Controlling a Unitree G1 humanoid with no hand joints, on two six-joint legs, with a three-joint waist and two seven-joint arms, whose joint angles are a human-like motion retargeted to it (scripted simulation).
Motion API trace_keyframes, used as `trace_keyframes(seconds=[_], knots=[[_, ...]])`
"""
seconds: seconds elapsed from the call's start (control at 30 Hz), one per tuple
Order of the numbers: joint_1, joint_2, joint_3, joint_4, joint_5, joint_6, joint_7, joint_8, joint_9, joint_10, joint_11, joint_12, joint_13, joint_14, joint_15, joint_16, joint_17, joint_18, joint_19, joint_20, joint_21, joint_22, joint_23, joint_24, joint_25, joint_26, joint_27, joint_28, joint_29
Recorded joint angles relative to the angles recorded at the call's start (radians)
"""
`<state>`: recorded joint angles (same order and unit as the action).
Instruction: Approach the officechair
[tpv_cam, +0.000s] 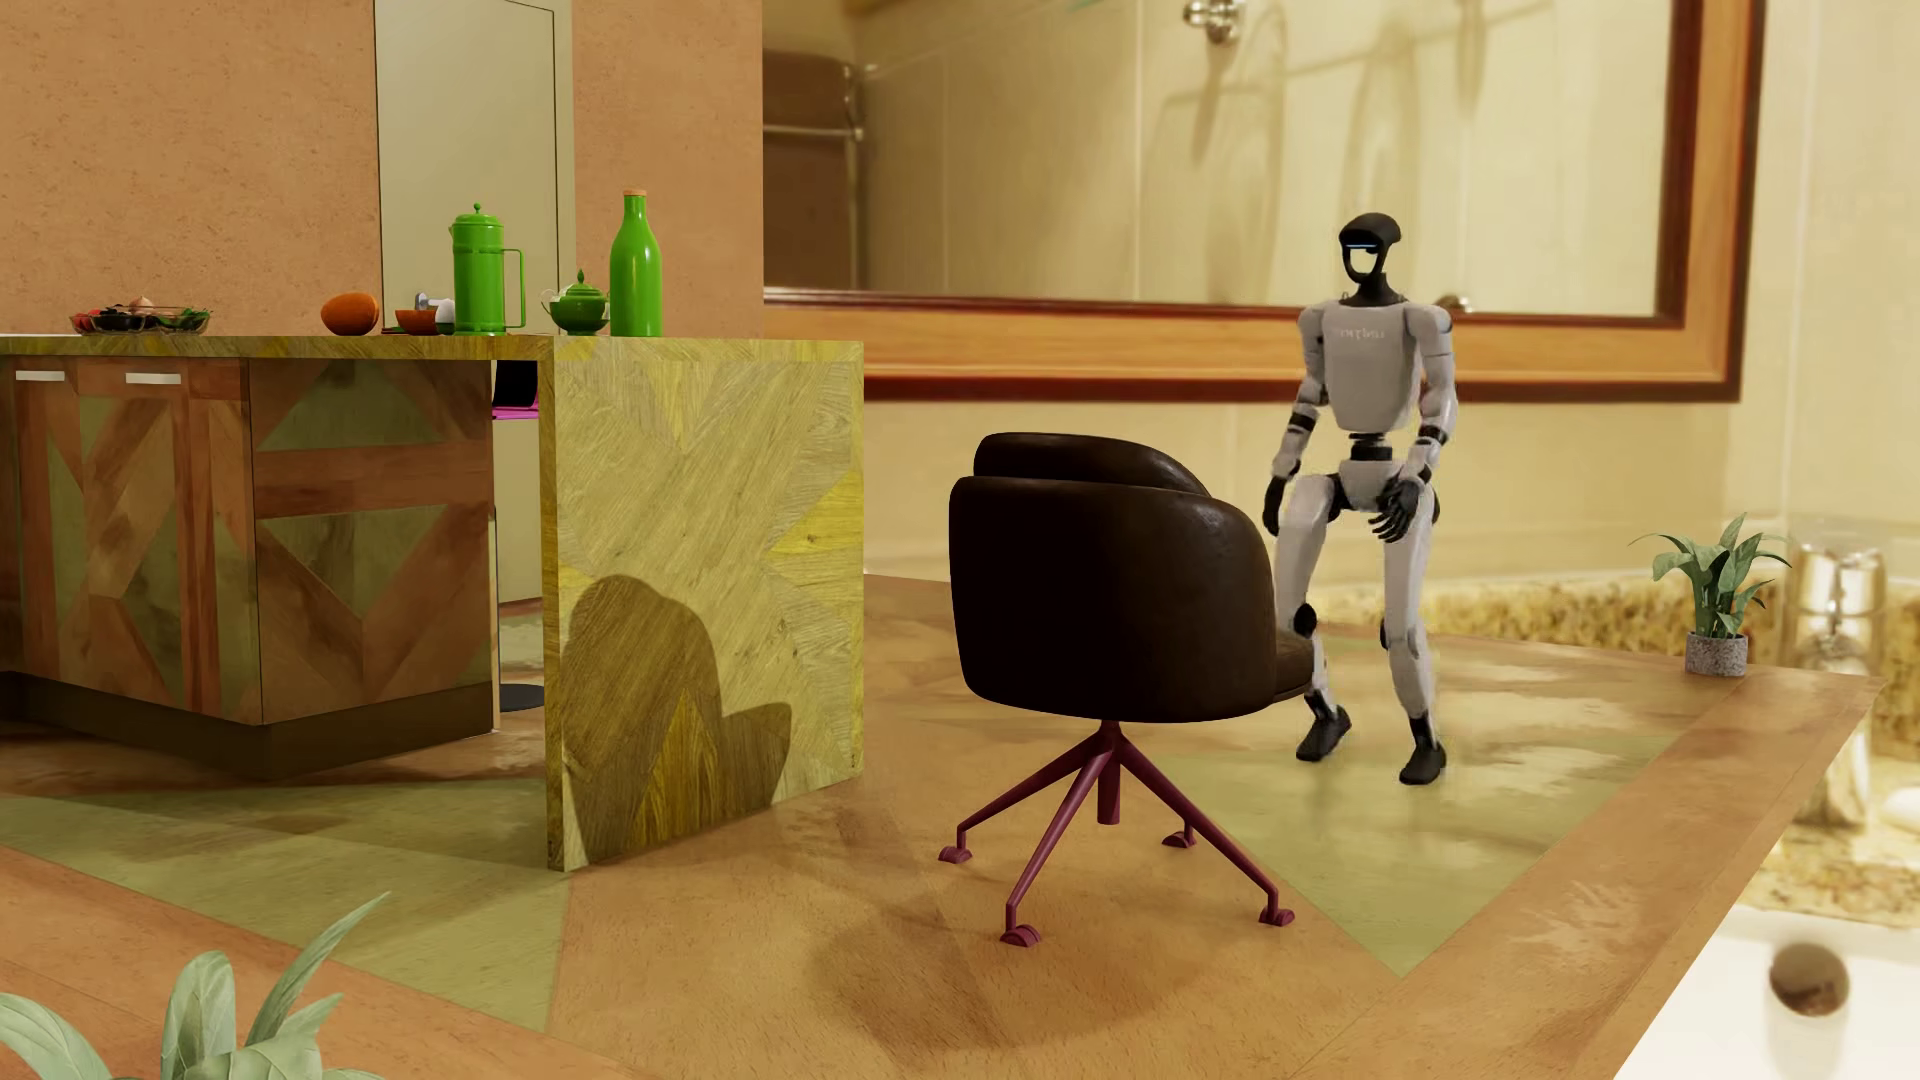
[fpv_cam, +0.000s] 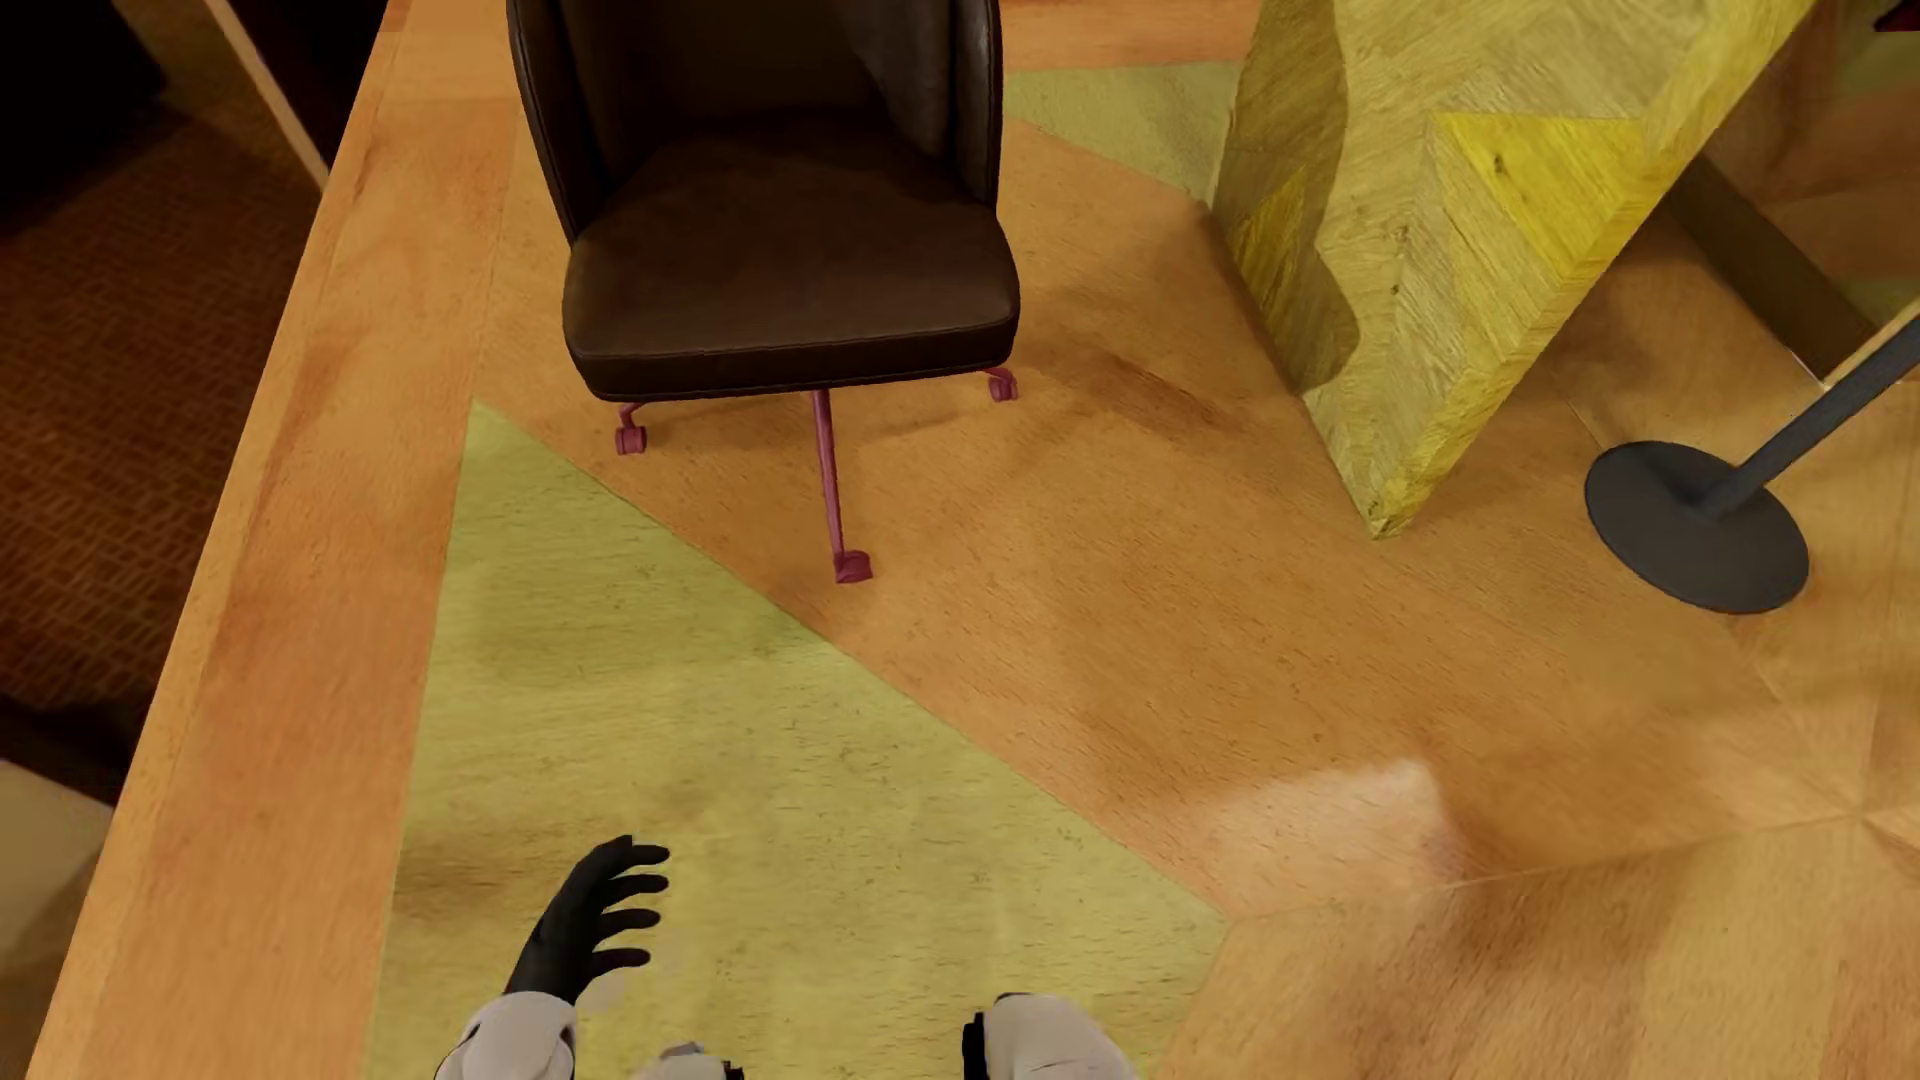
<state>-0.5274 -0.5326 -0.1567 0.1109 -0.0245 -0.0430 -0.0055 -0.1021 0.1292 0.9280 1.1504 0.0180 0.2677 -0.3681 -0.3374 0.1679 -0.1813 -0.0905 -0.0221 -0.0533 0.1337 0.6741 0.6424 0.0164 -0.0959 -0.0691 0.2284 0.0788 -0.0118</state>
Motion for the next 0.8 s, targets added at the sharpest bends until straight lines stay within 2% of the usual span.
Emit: trace_keyframes(seconds=[0.03,0.07,0.1,0.13,0.17,0.2,0.23,0.27,0.3,0.33,0.37,0.4,0.43,0.47,0.5,0.53,0.57,0.6,0.63,0.67,0.7,0.73,0.77,0.8], knots=[[0.001,-0.056,0.030,-0.005,0.007,0.013,0.007,0.025,0.012,-0.033,0.123,0.055,-0.042,0.009,0.156,0.035,0.021,0.026,0.050,0.035,-0.049,0.029,-0.049,0.041,-0.033,0.017,0.016,-0.034,-0.009],[0.016,-0.074,0.063,-0.008,0.020,0.016,0.010,0.054,0.007,-0.020,0.167,0.111,-0.068,0.023,0.266,0.059,0.037,0.010,0.094,0.043,-0.042,-0.024,-0.071,0.084,-0.060,0.075,0.008,-0.049,-0.011],[0.019,-0.057,0.104,-0.015,0.012,0.013,0.010,0.068,0.000,0.029,0.076,0.139,-0.067,0.064,0.157,0.057,0.039,-0.024,0.022,0.062,-0.081,-0.065,-0.073,0.118,-0.073,0.122,-0.032,-0.054,0.009],[-0.005,-0.042,0.134,-0.028,-0.014,0.003,0.021,0.078,-0.014,0.112,-0.099,0.136,-0.062,0.138,0.030,0.039,0.024,-0.048,-0.109,0.055,-0.091,-0.078,-0.057,0.146,-0.090,0.166,-0.081,-0.052,0.031],[-0.077,0.004,0.154,-0.024,-0.033,0.017,0.024,0.073,-0.042,0.251,-0.250,0.119,-0.063,0.254,-0.048,-0.020,-0.013,-0.056,-0.005,0.054,-0.040,-0.044,0.016,0.161,-0.109,0.184,-0.139,-0.040,0.039],[-0.095,0.037,0.161,-0.045,-0.024,0.047,-0.003,0.076,-0.048,0.237,-0.257,0.116,-0.085,0.167,-0.068,-0.032,-0.015,-0.049,-0.005,0.029,-0.041,-0.054,0.032,0.142,-0.097,0.183,-0.178,-0.033,0.040],[-0.106,0.066,0.161,-0.053,-0.009,0.079,-0.021,0.073,-0.049,0.173,-0.262,0.122,-0.095,0.056,-0.075,-0.006,-0.005,-0.035,-0.010,0.025,-0.030,-0.078,0.010,0.104,-0.065,0.156,-0.213,-0.035,0.032],[-0.106,0.073,0.162,-0.063,0.000,0.110,-0.024,0.073,-0.047,0.081,-0.221,0.108,-0.076,0.029,-0.068,0.007,0.016,-0.016,-0.008,0.059,-0.027,-0.044,-0.034,0.056,-0.023,0.093,-0.249,-0.040,0.024],[-0.099,0.047,0.141,-0.030,0.015,0.149,0.009,0.050,-0.047,-0.052,-0.129,0.101,-0.048,0.070,-0.027,0.034,0.021,0.011,0.008,0.061,-0.021,-0.038,-0.092,0.018,0.018,0.041,-0.273,-0.042,0.031],[-0.066,-0.003,0.111,-0.012,0.028,0.155,0.030,0.058,-0.057,-0.167,-0.010,0.099,-0.030,0.237,0.027,0.067,0.036,0.043,0.008,0.062,-0.048,0.001,-0.109,-0.009,0.055,-0.022,-0.291,-0.037,0.056],[-0.056,-0.008,0.091,-0.019,0.023,0.129,0.039,0.074,-0.072,-0.164,0.000,0.106,-0.034,0.225,0.018,0.071,0.013,0.039,0.033,0.024,-0.043,-0.037,-0.067,-0.027,0.080,-0.038,-0.294,-0.014,0.086],[-0.057,0.054,0.093,-0.034,0.008,0.098,0.040,0.092,-0.101,-0.169,-0.121,0.103,-0.025,0.219,-0.110,0.030,-0.005,0.034,0.061,0.011,-0.060,-0.074,-0.007,-0.032,0.089,-0.031,-0.273,0.011,0.108],[-0.056,0.107,0.101,-0.053,0.001,0.082,0.022,0.084,-0.115,-0.152,-0.198,0.090,-0.017,0.183,-0.168,-0.012,-0.027,0.028,0.003,0.000,-0.080,-0.080,0.029,-0.031,0.086,-0.017,-0.232,0.030,0.119],[-0.068,0.127,0.115,-0.062,0.014,0.083,0.000,0.081,-0.123,-0.077,-0.227,0.120,-0.036,0.081,-0.159,-0.009,-0.039,0.020,0.001,-0.012,-0.088,-0.094,0.041,-0.019,0.074,-0.008,-0.170,0.035,0.110],[-0.075,0.147,0.139,-0.070,0.018,0.076,-0.007,0.083,-0.122,0.015,-0.248,0.138,-0.019,-0.009,-0.155,0.002,-0.013,0.012,0.003,0.009,-0.096,-0.095,0.010,0.000,0.067,0.015,-0.123,0.020,0.077],[-0.071,0.164,0.154,-0.061,0.025,0.078,-0.006,0.083,-0.121,0.051,-0.267,0.145,-0.014,-0.057,-0.150,0.001,-0.002,0.004,0.007,0.037,-0.076,-0.075,0.002,0.019,0.066,0.044,-0.094,-0.001,0.044],[-0.052,0.155,0.144,-0.032,0.032,0.086,-0.006,0.077,-0.122,-0.053,-0.265,0.142,-0.020,-0.027,-0.154,0.009,0.008,-0.011,0.017,0.052,-0.076,-0.037,-0.037,0.036,0.068,0.069,-0.077,-0.025,0.027],[-0.043,0.124,0.123,-0.038,0.030,0.061,-0.004,0.083,-0.108,-0.100,-0.214,0.149,-0.045,0.128,-0.142,0.057,0.039,-0.005,-0.001,0.034,-0.076,-0.013,-0.069,0.038,0.078,0.078,-0.077,-0.038,0.028],[-0.045,0.107,0.120,-0.047,0.016,0.028,0.005,0.083,-0.101,-0.124,-0.234,0.153,-0.059,0.144,-0.138,0.065,0.036,0.051,-0.001,0.023,-0.049,-0.048,-0.047,0.028,0.098,0.100,-0.095,-0.037,0.038],[-0.030,0.131,0.134,-0.051,0.008,0.015,0.001,0.073,-0.086,-0.149,-0.279,0.133,-0.053,0.135,-0.124,0.019,0.007,0.023,0.018,0.024,-0.051,-0.067,0.005,0.008,0.128,0.117,-0.122,-0.024,0.051],[-0.025,0.137,0.137,-0.051,0.008,0.005,0.001,0.074,-0.087,-0.181,-0.315,0.135,-0.044,0.147,-0.103,-0.002,-0.009,-0.002,0.019,0.025,-0.078,-0.072,0.000,-0.016,0.150,0.111,-0.125,-0.017,0.062],[-0.017,0.146,0.142,-0.050,0.012,-0.005,0.000,0.077,-0.087,-0.202,-0.350,0.142,-0.045,0.128,-0.084,-0.004,-0.001,-0.007,0.019,0.032,-0.098,-0.072,-0.002,-0.035,0.165,0.096,-0.122,-0.018,0.063],[-0.025,0.156,0.154,-0.039,0.024,0.002,-0.005,0.075,-0.092,-0.183,-0.380,0.146,-0.033,0.067,-0.069,-0.012,0.008,-0.001,0.019,0.041,-0.085,-0.064,0.004,-0.043,0.174,0.079,-0.125,-0.028,0.051],[-0.016,0.155,0.151,-0.036,0.027,0.005,-0.003,0.080,-0.087,-0.196,-0.371,0.153,-0.049,0.133,-0.074,0.006,0.008,0.005,0.022,0.030,-0.080,-0.050,-0.011,-0.048,0.170,0.059,-0.126,-0.047,0.047]])
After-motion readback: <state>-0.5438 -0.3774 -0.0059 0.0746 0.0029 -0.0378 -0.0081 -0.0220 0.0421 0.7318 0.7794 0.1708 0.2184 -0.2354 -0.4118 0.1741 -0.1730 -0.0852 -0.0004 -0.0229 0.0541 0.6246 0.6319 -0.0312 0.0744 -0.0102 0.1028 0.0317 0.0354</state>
